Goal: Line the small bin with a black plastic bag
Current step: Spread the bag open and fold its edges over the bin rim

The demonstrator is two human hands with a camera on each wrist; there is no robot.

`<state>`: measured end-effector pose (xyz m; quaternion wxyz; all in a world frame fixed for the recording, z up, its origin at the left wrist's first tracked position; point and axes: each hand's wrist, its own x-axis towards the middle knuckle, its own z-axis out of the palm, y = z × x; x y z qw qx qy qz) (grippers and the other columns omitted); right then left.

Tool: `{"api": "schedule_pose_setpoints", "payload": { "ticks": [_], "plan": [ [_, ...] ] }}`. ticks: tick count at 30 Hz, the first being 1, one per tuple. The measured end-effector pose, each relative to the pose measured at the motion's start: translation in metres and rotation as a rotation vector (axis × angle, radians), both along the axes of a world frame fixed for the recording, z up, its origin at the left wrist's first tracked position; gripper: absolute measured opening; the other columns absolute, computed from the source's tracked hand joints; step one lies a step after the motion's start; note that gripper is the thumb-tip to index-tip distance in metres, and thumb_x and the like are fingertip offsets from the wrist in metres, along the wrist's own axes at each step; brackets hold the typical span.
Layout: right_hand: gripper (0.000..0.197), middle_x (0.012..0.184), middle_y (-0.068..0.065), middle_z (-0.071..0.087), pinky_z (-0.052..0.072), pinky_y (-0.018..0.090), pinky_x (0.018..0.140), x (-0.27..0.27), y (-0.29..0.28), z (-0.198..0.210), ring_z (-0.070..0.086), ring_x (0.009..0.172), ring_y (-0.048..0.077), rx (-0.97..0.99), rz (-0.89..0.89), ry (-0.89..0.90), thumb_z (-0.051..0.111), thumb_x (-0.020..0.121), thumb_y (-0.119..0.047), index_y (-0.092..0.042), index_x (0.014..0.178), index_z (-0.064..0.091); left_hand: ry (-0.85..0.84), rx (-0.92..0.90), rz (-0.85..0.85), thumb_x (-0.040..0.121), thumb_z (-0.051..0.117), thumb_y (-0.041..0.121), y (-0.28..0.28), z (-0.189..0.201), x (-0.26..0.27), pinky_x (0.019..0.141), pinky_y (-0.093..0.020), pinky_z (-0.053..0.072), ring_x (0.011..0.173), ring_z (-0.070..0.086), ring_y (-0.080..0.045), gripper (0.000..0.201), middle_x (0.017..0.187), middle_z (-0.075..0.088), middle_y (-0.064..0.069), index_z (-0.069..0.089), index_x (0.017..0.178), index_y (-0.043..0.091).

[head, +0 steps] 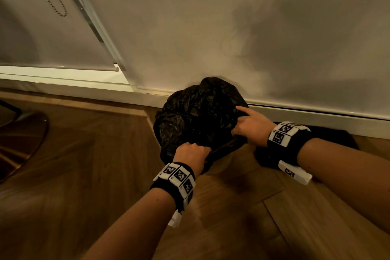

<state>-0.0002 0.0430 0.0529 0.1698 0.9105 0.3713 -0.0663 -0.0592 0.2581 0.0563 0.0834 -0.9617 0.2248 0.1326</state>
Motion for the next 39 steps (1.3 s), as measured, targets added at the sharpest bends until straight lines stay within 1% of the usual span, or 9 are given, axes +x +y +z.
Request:
{"api": "schedule_pose_setpoints", "payload": {
  "ticks": [3,7,20,23,26,28,31,36,39],
  "plan": [
    [0.047,0.119,-0.005,0.063,0.006,0.044,0.117,-0.017,0.024,-0.002,0.051,0.122,0.019,0.047,0.033,0.074,0.068,0.076,-0.037,-0.031,0.121,0.056,-0.01,-0.016,0.014,0.094,0.047,0.024,-0.007,-0.005,-0.003,0.082,-0.032,0.043,0.106,0.059,-0.025,0.026,0.115,0.064,-0.003,0.055,0.118,0.025],
    [0.029,0.112,-0.006,0.067,0.017,0.033,0.111,-0.023,0.039,-0.004,0.055,0.116,0.016,0.153,-0.084,0.174,0.053,0.086,-0.02,-0.031,0.112,0.061,-0.057,-0.016,-0.031,0.092,0.046,0.033,-0.001,-0.007,-0.004,0.094,-0.032,0.033,0.1,0.061,-0.02,0.022,0.104,0.068,0.003,0.059,0.11,0.03],
    [0.041,0.116,-0.003,0.064,0.004,0.033,0.117,0.002,0.009,-0.003,0.05,0.124,0.015,0.193,-0.141,0.172,0.056,0.081,-0.009,-0.031,0.116,0.061,-0.065,-0.037,-0.079,0.089,0.051,0.029,0.012,-0.011,0.007,0.099,-0.029,0.031,0.104,0.059,-0.017,0.024,0.103,0.067,0.005,0.06,0.112,0.034],
    [0.059,0.136,0.002,0.049,0.01,0.042,0.116,-0.025,0.005,-0.011,0.033,0.138,0.025,0.525,-0.308,-0.022,0.059,0.071,-0.002,-0.033,0.121,0.058,-0.053,-0.04,-0.066,0.087,0.052,0.028,0.005,-0.013,0.003,0.096,-0.03,0.034,0.101,0.06,-0.018,0.022,0.099,0.069,0.005,0.063,0.106,0.032],
    [0.065,0.139,0.006,0.041,0.03,0.042,0.105,-0.071,0.016,-0.022,0.036,0.129,0.029,1.08,-0.798,-0.165,0.052,0.068,0.004,-0.029,0.124,0.053,-0.024,-0.066,-0.041,0.084,0.052,0.023,-0.01,-0.013,0.002,0.09,-0.032,0.036,0.096,0.061,-0.02,0.017,0.094,0.068,0.003,0.063,0.097,0.027],
    [0.05,0.135,0.011,0.042,0.035,0.04,0.105,-0.089,0.03,-0.039,0.042,0.123,0.031,1.416,-1.219,-0.024,0.052,0.081,0.001,-0.021,0.126,0.051,-0.01,-0.089,-0.037,0.084,0.052,0.02,-0.023,-0.012,0.002,0.09,-0.032,0.037,0.095,0.061,-0.022,0.018,0.095,0.068,0.001,0.062,0.099,0.025],
    [0.036,0.128,0.009,0.052,0.043,0.044,0.101,-0.099,0.051,-0.048,0.051,0.117,0.029,1.801,-1.644,0.584,0.045,0.097,-0.03,-0.018,0.131,0.048,0.061,-0.128,0.009,0.086,0.053,0.022,-0.037,-0.011,0.005,0.09,-0.035,0.04,0.1,0.061,-0.026,0.022,0.103,0.067,-0.004,0.058,0.108,0.023],
    [0.04,0.108,0.01,0.064,0.05,0.046,0.082,-0.111,0.058,-0.029,0.061,0.099,0.033,2.038,-1.695,1.009,0.041,0.095,-0.052,-0.024,0.12,0.056,0.262,-0.57,0.174,0.075,0.074,0.041,-0.021,0.007,-0.001,0.099,-0.026,0.041,0.116,0.052,-0.016,0.057,0.123,0.059,0.003,0.052,0.126,0.028],
    [0.061,0.121,0.009,0.062,0.046,0.051,0.096,-0.115,0.066,-0.03,0.058,0.11,0.034,2.163,-1.594,1.153,0.051,0.08,-0.068,-0.027,0.125,0.055,0.03,-0.904,0.367,0.076,0.074,0.041,0.013,0.014,-0.01,0.093,-0.028,0.045,0.105,0.055,-0.013,0.035,0.106,0.062,0.005,0.062,0.106,0.027]
  ]
}}
